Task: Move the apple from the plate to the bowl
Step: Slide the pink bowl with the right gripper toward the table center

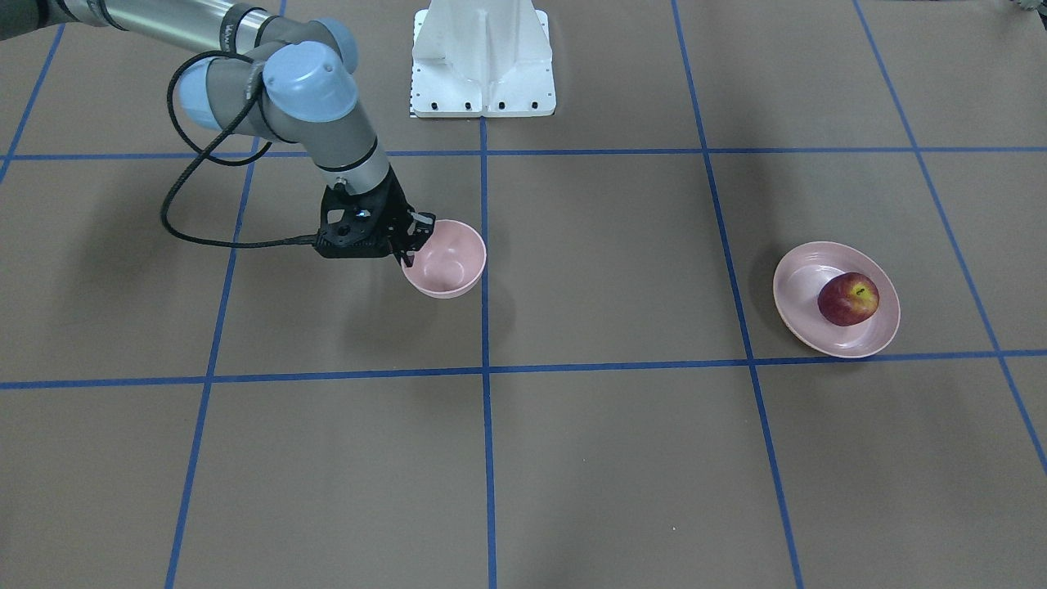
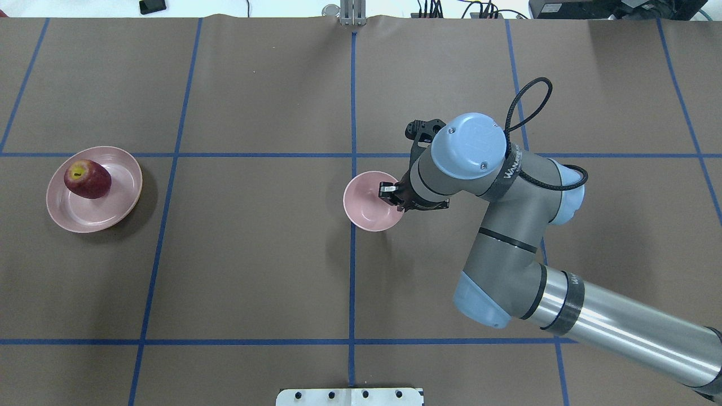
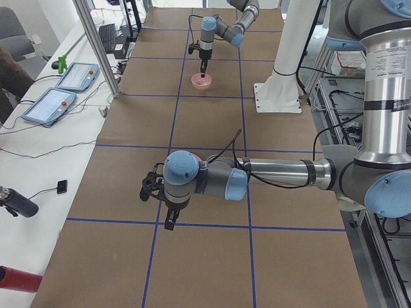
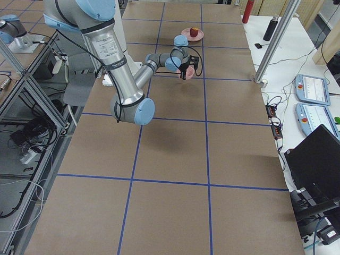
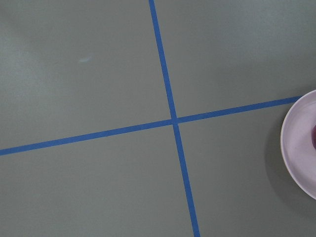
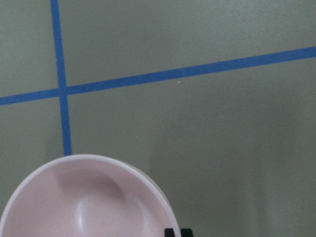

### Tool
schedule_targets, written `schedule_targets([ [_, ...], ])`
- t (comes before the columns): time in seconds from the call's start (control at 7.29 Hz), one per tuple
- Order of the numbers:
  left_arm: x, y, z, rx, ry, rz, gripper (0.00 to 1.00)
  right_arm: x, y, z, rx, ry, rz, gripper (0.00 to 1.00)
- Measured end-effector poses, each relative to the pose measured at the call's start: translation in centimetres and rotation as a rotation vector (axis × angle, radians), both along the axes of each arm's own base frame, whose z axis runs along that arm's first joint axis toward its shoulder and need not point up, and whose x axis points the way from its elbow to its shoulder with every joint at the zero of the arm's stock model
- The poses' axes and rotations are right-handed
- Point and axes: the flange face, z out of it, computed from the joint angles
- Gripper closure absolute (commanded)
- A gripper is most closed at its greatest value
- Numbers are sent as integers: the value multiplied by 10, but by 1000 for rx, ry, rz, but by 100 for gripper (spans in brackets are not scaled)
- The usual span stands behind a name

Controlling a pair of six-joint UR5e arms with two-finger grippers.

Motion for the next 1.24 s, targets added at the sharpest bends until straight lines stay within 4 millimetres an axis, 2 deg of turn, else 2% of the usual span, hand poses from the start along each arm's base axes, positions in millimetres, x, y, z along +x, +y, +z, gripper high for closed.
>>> schedule_targets([
  [0.14,0,0,0,0,0,0,0,-15,3,-9,-3,12,5,100],
  [0.41,0,0,0,0,0,0,0,-40,0,-14,-24,33,18,100],
  [0.82,0,0,0,-1,0,-1,0,-51,4,-9,-27,45,12,100],
  [0.96,0,0,0,0,0,0,0,-52,6,-8,-25,46,9,75],
  [1.1,0,0,0,0,0,0,0,-53,7,-7,-21,42,7,24],
  [1.24,0,0,0,0,0,0,0,-54,8,-6,-17,34,6,0],
])
